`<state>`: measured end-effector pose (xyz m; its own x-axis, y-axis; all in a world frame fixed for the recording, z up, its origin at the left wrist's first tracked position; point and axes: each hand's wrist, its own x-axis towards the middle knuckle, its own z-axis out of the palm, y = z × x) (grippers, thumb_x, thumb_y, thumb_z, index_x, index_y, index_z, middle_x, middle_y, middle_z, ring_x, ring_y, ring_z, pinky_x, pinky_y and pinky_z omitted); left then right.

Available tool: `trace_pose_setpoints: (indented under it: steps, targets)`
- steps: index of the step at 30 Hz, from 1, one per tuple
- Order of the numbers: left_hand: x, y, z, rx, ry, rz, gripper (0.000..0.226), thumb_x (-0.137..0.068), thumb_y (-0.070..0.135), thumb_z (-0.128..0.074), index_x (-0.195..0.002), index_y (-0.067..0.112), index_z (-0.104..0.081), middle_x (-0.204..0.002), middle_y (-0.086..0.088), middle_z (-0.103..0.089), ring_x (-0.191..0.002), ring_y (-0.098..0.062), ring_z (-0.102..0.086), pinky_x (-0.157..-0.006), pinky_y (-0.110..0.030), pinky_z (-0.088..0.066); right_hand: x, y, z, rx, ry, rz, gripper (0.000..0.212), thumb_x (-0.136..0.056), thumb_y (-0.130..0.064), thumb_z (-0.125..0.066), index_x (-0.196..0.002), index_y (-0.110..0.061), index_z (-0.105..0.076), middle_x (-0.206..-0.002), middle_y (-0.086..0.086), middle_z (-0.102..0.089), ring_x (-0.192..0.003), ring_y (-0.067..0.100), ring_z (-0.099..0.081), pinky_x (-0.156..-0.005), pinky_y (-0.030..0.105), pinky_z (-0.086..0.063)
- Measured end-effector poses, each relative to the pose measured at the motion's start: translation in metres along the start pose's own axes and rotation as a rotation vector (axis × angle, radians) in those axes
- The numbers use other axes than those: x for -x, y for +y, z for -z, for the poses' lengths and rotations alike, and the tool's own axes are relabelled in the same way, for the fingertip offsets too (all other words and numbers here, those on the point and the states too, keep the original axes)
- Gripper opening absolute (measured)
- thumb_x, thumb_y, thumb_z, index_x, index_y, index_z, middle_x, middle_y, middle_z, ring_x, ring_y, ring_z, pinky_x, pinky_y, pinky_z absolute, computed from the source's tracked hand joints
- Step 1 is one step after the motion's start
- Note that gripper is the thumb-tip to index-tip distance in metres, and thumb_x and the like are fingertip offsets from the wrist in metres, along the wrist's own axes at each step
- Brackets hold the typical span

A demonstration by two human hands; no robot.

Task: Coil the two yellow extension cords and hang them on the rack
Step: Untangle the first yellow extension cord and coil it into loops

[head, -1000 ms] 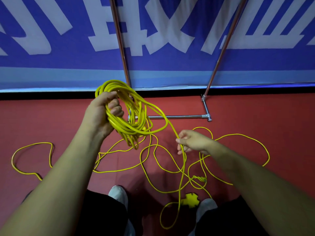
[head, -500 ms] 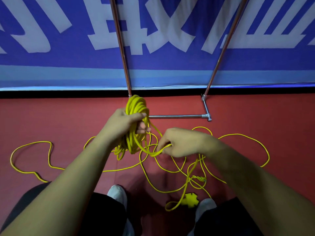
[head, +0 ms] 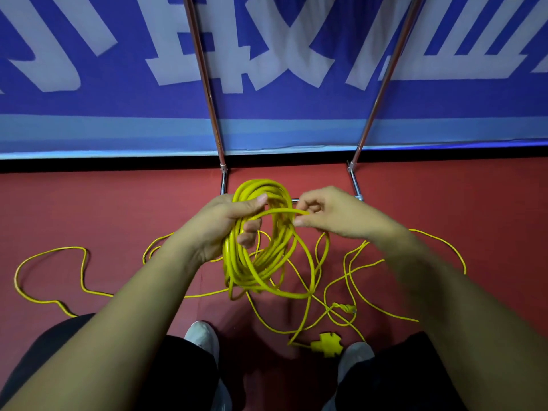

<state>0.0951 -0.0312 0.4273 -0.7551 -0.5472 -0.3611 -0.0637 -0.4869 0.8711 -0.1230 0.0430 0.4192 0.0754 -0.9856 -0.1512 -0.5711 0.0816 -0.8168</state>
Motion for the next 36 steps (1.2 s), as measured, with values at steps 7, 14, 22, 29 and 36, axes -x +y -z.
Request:
trace_pose_setpoints:
  steps: [7, 14, 22, 29, 36]
  targets:
    - [0.003, 0.007, 0.014, -0.099, 0.066, -0.049, 0.025, -0.082, 0.028, -0.063, -0.076, 0.005, -0.055, -0.049, -0.006, -0.044, -0.034, -0.015, -0.036, -0.039, -0.023, -0.035, -0.001, 0.024, 0.014, -0.19, 0.17, -0.089, 0.013, -0.092, -0.014, -0.065, -0.093, -0.003, -0.072, -0.062, 0.002, -0.056, -0.054, 0.011, -0.05, -0.057, 0.023, -0.045]
    - [0.004, -0.007, 0.011, -0.152, -0.015, 0.065, 0.02, -0.076, 0.019, -0.068, -0.06, 0.015, -0.058, -0.051, -0.002, -0.043, -0.035, -0.014, -0.038, -0.042, -0.023, -0.036, -0.009, -0.012, -0.006, -0.038, 0.289, 0.114, 0.016, -0.093, -0.011, -0.063, -0.097, -0.001, -0.075, -0.053, -0.032, -0.057, -0.054, -0.013, -0.053, -0.056, 0.003, -0.034]
    - [0.003, 0.004, 0.011, 0.219, -0.068, 0.061, 0.024, -0.084, 0.017, -0.052, -0.06, 0.019, -0.05, -0.042, 0.01, -0.033, -0.028, -0.004, -0.031, -0.037, -0.018, -0.032, -0.016, 0.012, -0.003, 0.0, 0.136, 0.068, 0.014, -0.093, -0.018, -0.064, -0.083, -0.009, -0.066, -0.06, -0.006, -0.059, -0.053, 0.001, -0.049, -0.056, 0.018, -0.04]
    - [0.004, 0.012, 0.03, 0.316, -0.14, -0.024, 0.042, -0.063, 0.025, -0.083, -0.078, 0.015, -0.045, -0.042, 0.01, -0.038, -0.03, -0.004, -0.036, -0.038, -0.02, -0.035, -0.011, 0.062, 0.005, 0.031, -0.045, -0.13, 0.016, -0.099, -0.012, -0.053, -0.084, -0.011, -0.06, -0.087, 0.003, -0.073, -0.081, 0.008, -0.065, -0.084, 0.029, -0.047]
    - [0.008, 0.011, 0.033, 0.228, -0.121, 0.017, 0.047, -0.052, 0.019, -0.088, -0.078, 0.012, -0.048, -0.048, 0.005, -0.039, -0.036, -0.01, -0.039, -0.043, -0.022, -0.034, -0.019, 0.055, -0.004, -0.189, 0.335, -0.105, 0.021, -0.101, -0.016, -0.049, -0.102, -0.013, -0.069, -0.058, -0.002, -0.047, -0.049, 0.001, -0.043, -0.05, 0.017, -0.037]
